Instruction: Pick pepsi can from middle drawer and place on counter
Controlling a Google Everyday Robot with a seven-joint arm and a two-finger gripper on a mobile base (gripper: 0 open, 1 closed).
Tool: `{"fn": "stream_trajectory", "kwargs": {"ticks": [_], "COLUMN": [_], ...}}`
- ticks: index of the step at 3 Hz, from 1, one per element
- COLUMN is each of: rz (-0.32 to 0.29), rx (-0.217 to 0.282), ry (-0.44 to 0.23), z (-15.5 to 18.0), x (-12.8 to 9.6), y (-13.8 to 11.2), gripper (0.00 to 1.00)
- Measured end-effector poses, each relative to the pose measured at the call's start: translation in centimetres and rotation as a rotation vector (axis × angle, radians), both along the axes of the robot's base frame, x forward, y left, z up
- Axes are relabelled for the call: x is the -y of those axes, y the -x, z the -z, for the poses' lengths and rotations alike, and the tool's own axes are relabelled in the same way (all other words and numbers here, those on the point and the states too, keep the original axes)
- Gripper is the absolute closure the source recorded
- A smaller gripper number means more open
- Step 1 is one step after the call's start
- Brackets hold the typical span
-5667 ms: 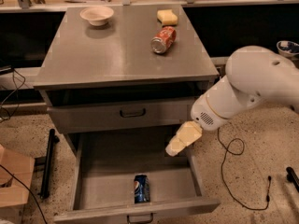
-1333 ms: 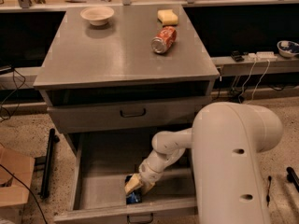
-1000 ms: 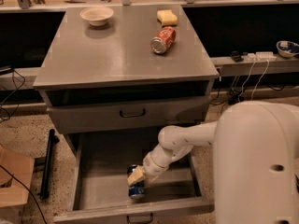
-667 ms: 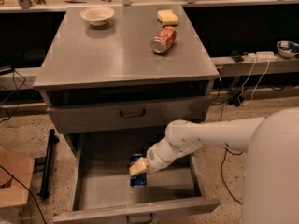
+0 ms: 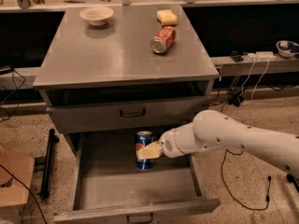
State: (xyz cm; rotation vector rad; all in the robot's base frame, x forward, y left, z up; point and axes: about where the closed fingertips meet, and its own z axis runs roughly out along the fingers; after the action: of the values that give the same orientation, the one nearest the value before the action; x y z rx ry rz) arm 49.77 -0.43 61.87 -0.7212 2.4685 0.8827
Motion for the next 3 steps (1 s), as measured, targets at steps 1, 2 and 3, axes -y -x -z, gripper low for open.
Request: {"fn": "stream_trajectory", "kwargs": {"ticks": [1,2,3], "rz": [-0.031,-0.089,-0.158], "rx": [0.220,0.393,0.480], "ry": [0.011,0.071,0.166], "z": [-8.8,-16.7,-23.8], "x": [4.3,8.4,11.0], "y": [-1.4,-3.4,-5.7], "gripper": [1.00,1.00,1.00]}}
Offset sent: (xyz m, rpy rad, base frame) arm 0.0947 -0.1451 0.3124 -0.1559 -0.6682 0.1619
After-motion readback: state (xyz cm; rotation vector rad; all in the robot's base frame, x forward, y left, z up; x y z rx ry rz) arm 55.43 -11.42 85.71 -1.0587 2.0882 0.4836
